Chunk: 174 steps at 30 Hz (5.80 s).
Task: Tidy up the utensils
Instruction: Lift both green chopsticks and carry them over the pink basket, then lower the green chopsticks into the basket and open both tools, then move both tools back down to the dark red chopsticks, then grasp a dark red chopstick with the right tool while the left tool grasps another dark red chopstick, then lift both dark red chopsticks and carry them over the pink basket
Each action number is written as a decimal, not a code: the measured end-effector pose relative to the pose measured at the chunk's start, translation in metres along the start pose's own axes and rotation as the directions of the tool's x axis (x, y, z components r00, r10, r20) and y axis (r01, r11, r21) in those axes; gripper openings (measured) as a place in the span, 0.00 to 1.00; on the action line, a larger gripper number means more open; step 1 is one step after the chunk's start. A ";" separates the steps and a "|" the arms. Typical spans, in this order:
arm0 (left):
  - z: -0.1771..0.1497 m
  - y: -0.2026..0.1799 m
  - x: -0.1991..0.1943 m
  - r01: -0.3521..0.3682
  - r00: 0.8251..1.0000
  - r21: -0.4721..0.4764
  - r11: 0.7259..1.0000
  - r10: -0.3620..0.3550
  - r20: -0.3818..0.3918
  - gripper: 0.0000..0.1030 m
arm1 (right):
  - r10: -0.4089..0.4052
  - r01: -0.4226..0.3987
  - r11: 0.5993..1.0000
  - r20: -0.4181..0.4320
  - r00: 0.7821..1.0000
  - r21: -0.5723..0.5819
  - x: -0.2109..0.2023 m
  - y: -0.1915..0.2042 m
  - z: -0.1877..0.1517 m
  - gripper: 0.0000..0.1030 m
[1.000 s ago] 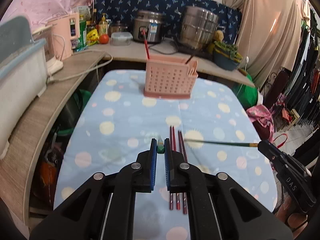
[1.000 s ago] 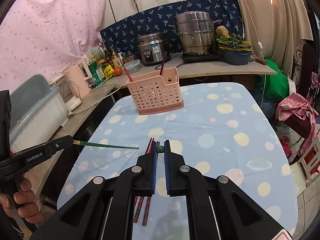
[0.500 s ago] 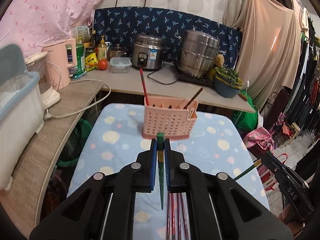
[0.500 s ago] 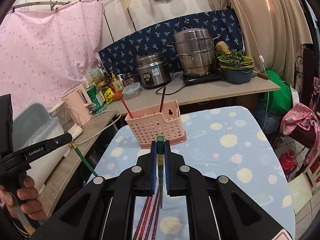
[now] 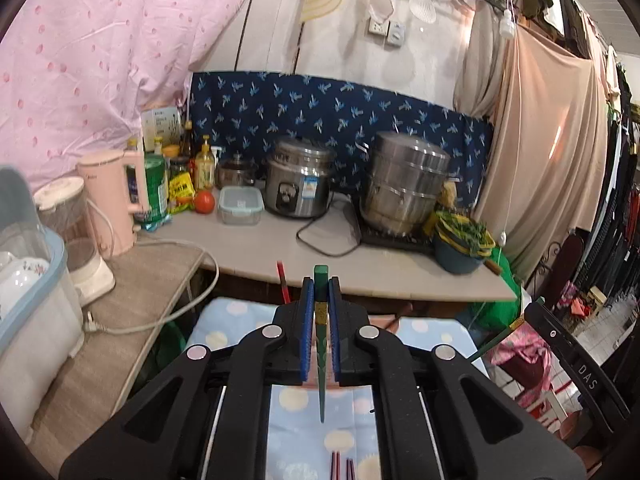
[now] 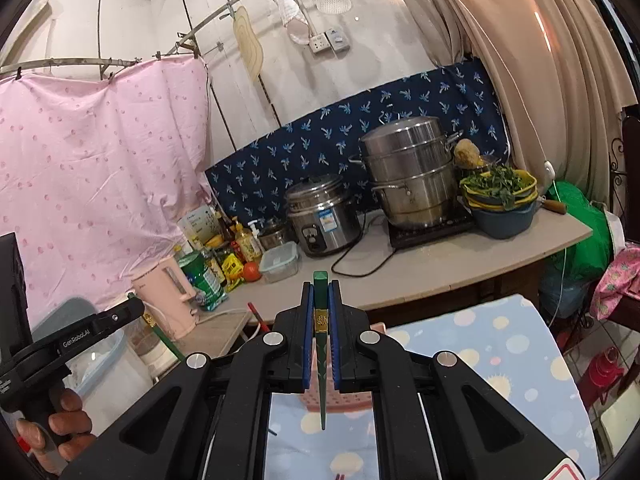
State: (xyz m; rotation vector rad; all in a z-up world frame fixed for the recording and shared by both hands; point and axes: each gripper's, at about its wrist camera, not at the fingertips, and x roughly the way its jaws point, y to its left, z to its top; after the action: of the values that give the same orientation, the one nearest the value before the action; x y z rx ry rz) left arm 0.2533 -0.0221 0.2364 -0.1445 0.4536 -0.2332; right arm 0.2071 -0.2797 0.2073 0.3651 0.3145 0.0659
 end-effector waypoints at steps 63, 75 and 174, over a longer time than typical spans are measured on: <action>-0.130 0.008 0.034 -0.078 0.954 0.071 0.994 0.095 -0.284 0.46 | -0.050 0.028 0.997 -0.311 0.949 -0.073 -0.008 -0.006 -0.128 0.12; -0.219 0.015 0.006 -0.081 0.911 0.100 0.992 0.114 -0.396 0.47 | -0.099 0.016 0.984 -0.468 0.878 -0.178 -0.052 -0.003 -0.229 0.20; -0.332 0.009 -0.029 0.023 0.802 0.093 0.995 0.037 -0.596 0.08 | -0.173 0.067 0.975 -0.530 0.830 -0.213 -0.089 -0.014 -0.305 0.07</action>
State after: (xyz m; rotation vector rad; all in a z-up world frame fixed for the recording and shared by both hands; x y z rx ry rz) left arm 0.0802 -0.0343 -0.0489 0.0326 1.0769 -0.2923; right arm 0.0274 -0.2000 -0.0421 0.1301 0.8961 0.0738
